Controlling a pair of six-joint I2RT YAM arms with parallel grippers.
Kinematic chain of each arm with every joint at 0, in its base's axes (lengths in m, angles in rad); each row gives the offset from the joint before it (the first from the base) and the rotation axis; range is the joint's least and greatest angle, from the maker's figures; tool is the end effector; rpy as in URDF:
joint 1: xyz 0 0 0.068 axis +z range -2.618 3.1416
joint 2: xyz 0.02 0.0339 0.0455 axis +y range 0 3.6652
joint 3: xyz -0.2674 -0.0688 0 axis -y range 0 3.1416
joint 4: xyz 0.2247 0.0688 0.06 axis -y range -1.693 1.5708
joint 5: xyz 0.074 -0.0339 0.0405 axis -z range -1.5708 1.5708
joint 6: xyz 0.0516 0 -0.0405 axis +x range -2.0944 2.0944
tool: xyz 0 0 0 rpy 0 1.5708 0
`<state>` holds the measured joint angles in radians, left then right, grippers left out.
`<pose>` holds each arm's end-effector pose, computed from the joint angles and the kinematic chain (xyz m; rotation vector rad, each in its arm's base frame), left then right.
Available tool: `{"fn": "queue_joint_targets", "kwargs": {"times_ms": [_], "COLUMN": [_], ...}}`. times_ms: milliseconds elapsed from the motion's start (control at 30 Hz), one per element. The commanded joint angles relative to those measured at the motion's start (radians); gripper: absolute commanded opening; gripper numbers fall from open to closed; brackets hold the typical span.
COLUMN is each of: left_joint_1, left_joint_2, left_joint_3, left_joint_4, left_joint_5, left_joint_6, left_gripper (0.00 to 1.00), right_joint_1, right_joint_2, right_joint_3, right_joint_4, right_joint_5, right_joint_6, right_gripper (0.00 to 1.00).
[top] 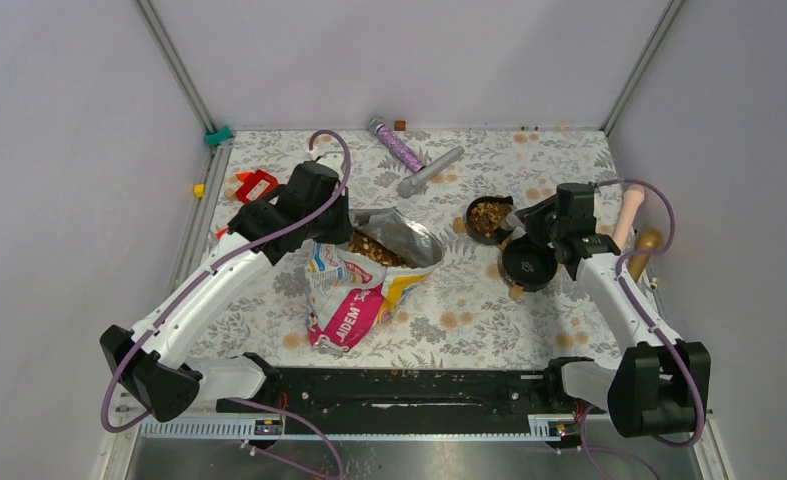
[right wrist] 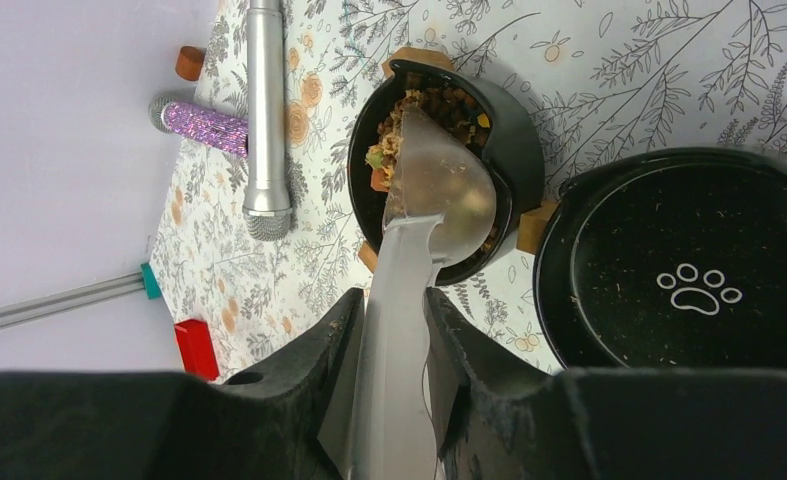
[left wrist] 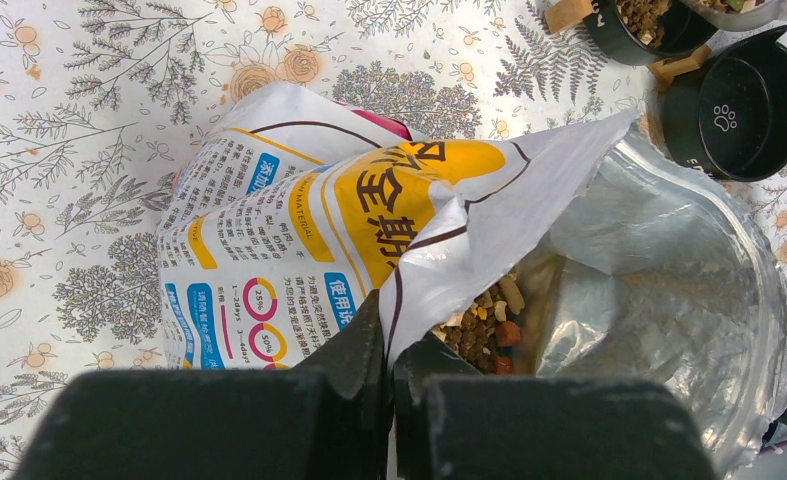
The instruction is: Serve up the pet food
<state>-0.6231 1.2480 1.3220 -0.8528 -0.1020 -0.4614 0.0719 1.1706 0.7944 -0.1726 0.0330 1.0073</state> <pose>0.2012 -0.1381 0.3555 0.1417 2.3782 -0.4098 0.2534 0.0165 0.2675 1.0004 1.9360 0.5969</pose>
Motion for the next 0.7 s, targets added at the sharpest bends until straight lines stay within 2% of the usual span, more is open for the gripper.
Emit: {"fn": "queue_joint_targets", "kwargs": {"times_ms": [0, 367, 667], "left_joint_1": [-0.003, -0.002, -0.003], "left_joint_2": [0.005, 0.004, 0.007], "left_joint_3": [0.022, 0.022, 0.022], "left_joint_4": [0.019, 0.019, 0.02], "left_joint_5": [-0.007, 0.001, 0.007], "left_joint_6": [0.001, 0.0, 0.0], "left_gripper": [0.0, 0.0, 0.0], "right_joint_1": [-0.008, -0.008, -0.008], "right_joint_2": [0.02, -0.067, -0.079], "right_joint_3": [0.038, 0.082, 0.096], "right_joint_4": [-0.037, -0.192, -0.208], "right_joint_5": [0.035, 0.138, 0.153], "right_joint_6": [-0.018, -0.132, -0.156], "right_gripper": [0.0, 0.0, 0.0]}}
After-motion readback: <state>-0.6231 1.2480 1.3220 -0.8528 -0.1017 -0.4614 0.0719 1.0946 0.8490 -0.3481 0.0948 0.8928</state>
